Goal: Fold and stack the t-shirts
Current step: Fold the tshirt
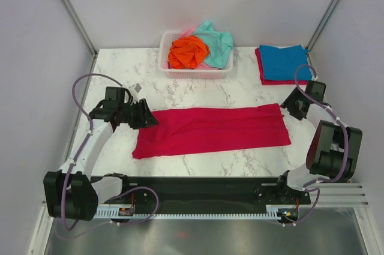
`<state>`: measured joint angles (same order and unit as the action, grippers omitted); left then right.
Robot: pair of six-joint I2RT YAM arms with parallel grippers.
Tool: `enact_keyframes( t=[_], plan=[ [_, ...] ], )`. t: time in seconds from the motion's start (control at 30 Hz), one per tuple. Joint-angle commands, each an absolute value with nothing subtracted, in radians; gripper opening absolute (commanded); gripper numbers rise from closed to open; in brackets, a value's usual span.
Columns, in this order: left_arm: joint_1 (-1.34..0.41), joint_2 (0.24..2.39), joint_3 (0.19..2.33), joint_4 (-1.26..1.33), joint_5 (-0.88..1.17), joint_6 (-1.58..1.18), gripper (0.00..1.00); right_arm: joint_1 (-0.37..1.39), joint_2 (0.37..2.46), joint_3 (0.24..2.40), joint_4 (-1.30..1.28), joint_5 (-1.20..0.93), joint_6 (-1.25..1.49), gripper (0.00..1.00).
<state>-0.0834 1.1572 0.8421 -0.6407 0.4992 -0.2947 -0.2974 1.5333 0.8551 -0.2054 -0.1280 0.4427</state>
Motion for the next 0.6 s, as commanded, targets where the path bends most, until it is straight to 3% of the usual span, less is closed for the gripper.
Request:
enact_keyframes(
  t=[0.0,0.13,0.3,0.57],
  plan=[
    [-0.087,1.083,0.871,-0.686,0.500,-0.356,0.48,-0.346,1.493,0.841,-0.209,-0.094,0.465,0.71],
    [-0.087,1.057,0.910,-0.712,0.450,-0.370,0.52,-0.359,1.462,0.865,-0.236,-0.106,0.466,0.84],
    [-0.089,1.038,0.813,-0.585,0.426,-0.491,0.52,-0.319,1.355,0.854,-0.233,-0.159,0.477,0.83],
    [-0.110,1.218,0.698,-0.419,0.238,-0.715,0.53,-0.008,1.359,0.812,-0.250,-0.060,0.480,0.83]
  ],
)
